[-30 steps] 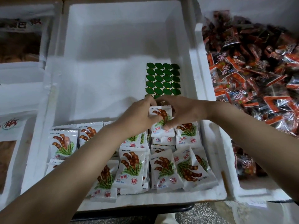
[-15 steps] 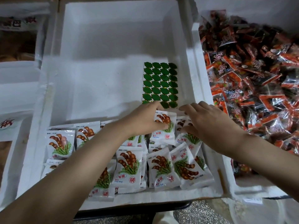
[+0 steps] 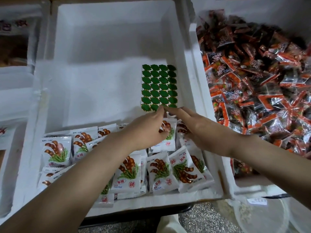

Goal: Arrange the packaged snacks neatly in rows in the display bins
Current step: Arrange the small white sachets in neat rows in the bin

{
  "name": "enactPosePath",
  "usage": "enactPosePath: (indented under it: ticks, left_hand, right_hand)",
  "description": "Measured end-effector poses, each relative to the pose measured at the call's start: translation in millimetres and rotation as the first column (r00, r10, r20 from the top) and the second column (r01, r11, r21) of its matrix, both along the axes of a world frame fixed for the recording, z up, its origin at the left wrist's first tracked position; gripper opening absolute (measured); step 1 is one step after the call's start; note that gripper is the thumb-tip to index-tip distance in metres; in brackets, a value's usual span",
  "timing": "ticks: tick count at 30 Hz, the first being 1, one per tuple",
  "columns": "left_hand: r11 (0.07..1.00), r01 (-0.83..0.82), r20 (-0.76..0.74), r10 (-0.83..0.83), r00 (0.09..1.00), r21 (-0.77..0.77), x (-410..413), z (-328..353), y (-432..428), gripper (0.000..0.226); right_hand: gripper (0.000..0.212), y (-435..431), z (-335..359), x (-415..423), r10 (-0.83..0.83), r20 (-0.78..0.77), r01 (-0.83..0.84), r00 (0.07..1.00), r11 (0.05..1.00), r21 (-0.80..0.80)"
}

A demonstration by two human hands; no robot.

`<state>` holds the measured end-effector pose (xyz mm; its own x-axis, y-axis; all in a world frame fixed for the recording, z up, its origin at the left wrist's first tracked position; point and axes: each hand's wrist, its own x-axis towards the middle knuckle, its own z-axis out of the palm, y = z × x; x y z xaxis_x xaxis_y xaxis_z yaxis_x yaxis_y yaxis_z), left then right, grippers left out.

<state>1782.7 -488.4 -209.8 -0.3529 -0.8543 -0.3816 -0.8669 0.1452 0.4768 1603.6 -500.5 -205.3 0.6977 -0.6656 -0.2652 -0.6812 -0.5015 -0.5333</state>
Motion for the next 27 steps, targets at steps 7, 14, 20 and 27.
enactPosePath:
  ticks: [7, 14, 20, 27]
  left_hand:
    - [0.989, 0.116, 0.199, -0.096, 0.975, -0.094, 0, -6, 11, 0.062]
    - [0.983, 0.058, 0.159, -0.03, 0.987, -0.175, -2, -6, 17, 0.057]
    - [0.947, 0.009, 0.067, 0.013, 0.998, -0.321, 0, 5, 32, 0.047]
    - [0.912, 0.055, 0.034, -0.045, 0.998, -0.407, -5, 14, 92, 0.029]
  right_hand:
    - [0.087, -2, -12, -11, 0.004, -0.027, -0.004, 1.0, 1.0, -0.015]
    - [0.071, 9, -9, -14, -0.006, -0.007, 0.005, 1.0, 0.99, -0.143]
    - [0.03, 49, 9, -12, -0.255, 0.176, 0.29, 0.951, 0.931, -0.22]
    - [0.047, 98, 2, -4, -0.445, -0.001, 0.445, 0.896, 0.896, -0.01]
